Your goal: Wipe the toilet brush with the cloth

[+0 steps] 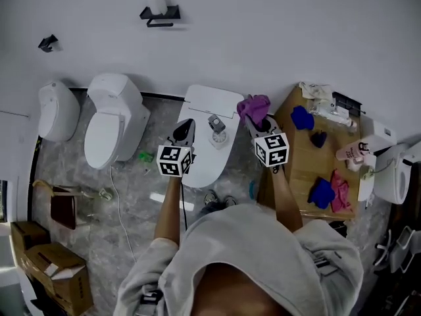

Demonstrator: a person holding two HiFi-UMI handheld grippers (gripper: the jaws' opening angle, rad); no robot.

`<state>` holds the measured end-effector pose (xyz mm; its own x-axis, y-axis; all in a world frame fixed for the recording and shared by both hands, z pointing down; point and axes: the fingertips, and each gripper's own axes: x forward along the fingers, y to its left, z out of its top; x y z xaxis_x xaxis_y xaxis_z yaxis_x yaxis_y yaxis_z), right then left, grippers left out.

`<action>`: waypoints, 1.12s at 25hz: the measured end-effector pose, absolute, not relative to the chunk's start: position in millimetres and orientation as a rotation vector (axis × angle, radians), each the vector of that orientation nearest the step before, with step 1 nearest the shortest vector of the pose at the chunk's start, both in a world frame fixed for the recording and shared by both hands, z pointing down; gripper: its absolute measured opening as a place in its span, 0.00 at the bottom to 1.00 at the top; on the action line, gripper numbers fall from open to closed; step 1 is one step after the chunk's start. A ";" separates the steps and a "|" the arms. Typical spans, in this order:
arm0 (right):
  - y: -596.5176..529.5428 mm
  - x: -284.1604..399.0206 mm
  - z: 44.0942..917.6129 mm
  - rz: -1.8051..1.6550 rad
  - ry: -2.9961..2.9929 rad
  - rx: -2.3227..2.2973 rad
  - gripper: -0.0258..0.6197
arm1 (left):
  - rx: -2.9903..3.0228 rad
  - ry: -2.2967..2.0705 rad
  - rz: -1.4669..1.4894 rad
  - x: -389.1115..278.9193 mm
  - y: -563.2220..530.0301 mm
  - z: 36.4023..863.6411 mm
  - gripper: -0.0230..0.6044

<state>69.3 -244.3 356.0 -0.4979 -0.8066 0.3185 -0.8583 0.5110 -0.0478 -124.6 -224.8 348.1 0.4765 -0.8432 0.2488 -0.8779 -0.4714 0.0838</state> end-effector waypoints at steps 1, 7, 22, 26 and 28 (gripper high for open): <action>-243.5 69.3 356.1 0.288 -2.497 1.407 0.18 | 2.521 -1.497 0.248 -125.4 -225.6 346.7 0.07; -239.8 66.4 356.0 0.265 -2.474 1.399 0.18 | 2.523 -1.518 0.271 -134.9 -225.9 346.9 0.07; -253.1 65.2 351.7 0.260 -2.478 1.440 0.18 | 2.506 -1.539 0.248 -139.3 -232.0 347.9 0.07; -254.2 65.0 351.7 0.261 -2.476 1.439 0.18 | 2.509 -1.539 0.246 -138.0 -233.7 346.3 0.07; -253.6 63.7 351.3 0.259 -2.477 1.436 0.18 | 2.512 -1.539 0.245 -138.1 -233.8 345.3 0.07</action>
